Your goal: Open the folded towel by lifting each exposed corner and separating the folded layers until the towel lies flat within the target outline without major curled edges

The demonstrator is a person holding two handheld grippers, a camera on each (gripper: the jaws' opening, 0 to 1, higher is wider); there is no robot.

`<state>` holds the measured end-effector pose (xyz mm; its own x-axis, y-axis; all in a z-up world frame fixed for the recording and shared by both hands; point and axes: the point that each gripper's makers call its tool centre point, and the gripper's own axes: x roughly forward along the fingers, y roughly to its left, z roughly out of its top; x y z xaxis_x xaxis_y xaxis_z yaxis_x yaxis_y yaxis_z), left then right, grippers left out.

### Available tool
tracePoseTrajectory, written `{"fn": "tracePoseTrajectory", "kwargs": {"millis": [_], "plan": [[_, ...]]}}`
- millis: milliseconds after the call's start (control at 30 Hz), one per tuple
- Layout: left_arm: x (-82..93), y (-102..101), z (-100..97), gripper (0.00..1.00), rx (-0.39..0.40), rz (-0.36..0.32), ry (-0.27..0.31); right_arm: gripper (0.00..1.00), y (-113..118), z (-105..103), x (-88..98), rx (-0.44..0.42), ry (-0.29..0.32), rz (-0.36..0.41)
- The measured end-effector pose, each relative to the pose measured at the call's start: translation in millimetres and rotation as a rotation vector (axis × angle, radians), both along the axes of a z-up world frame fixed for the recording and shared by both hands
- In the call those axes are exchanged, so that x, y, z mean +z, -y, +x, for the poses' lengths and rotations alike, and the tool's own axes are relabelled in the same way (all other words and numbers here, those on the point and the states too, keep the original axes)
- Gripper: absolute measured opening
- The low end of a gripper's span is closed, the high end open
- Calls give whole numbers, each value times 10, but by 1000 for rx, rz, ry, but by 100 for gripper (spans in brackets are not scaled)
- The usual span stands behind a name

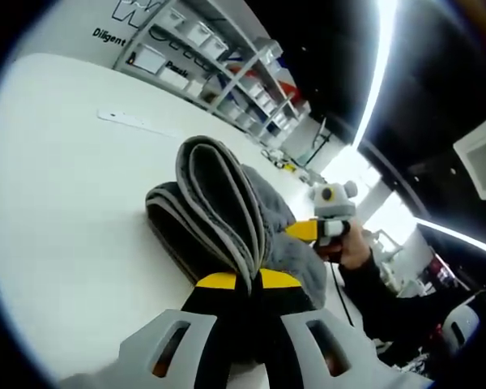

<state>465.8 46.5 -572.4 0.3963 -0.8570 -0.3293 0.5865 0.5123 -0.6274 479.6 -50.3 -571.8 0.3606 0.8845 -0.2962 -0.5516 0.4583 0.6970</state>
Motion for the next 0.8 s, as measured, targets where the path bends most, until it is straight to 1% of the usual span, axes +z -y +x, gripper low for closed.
{"fn": "tracePoseTrajectory", "kwargs": {"millis": [500, 800], "plan": [[-8, -28, -15, 4, -9, 1, -4, 5, -7, -67, 3, 7, -1, -7], [-6, -24, -27, 4, -13, 7, -2, 5, -8, -63, -9, 9, -5, -3]]}}
